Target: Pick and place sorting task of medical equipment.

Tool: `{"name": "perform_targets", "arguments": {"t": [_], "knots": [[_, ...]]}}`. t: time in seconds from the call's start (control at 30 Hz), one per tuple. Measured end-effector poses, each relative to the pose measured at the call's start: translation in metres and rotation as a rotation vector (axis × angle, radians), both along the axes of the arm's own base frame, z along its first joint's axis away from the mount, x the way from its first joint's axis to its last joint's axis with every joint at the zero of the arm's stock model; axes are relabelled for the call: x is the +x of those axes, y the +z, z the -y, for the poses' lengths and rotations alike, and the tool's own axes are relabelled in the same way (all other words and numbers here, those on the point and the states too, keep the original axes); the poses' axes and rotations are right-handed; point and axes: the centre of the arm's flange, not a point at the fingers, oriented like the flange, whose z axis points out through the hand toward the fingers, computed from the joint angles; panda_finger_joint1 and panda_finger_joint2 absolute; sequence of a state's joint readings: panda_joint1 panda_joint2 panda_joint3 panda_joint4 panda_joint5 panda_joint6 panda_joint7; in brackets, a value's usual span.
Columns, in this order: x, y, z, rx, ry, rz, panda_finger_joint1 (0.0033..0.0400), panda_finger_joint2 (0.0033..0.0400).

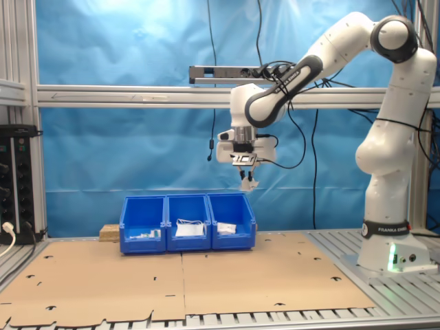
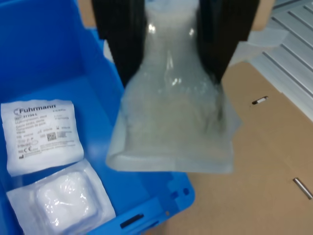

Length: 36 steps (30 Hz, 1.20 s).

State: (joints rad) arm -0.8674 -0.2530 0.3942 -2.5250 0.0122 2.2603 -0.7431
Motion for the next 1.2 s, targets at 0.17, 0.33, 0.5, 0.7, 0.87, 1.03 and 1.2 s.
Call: {"name": "perform_targets", "arguments": {"t": [0.17, 0.33, 0.5, 0.7, 0.87, 1.03, 1.2], "knots": [[0.009, -0.016, 0.004, 0.021, 0.004, 0.006, 0.0076, 0.0076], [0.023, -0.03, 0.012, 0.044, 0.006, 0.023, 0.0076, 0.0076], [0.038, -0.036, 0.021, 0.06, 0.004, 0.049, 0.0076, 0.0076], [0.051, -0.04, 0.036, 0.068, -0.011, 0.079, 0.0076, 0.0076], [0.05, -0.045, 0.051, 0.074, -0.037, 0.09, 0.0076, 0.0076], [0.043, -0.054, 0.07, 0.08, -0.078, 0.091, 0.0076, 0.0076], [0.036, -0.06, 0.087, 0.084, -0.115, 0.091, 0.0076, 0.0076]]}}
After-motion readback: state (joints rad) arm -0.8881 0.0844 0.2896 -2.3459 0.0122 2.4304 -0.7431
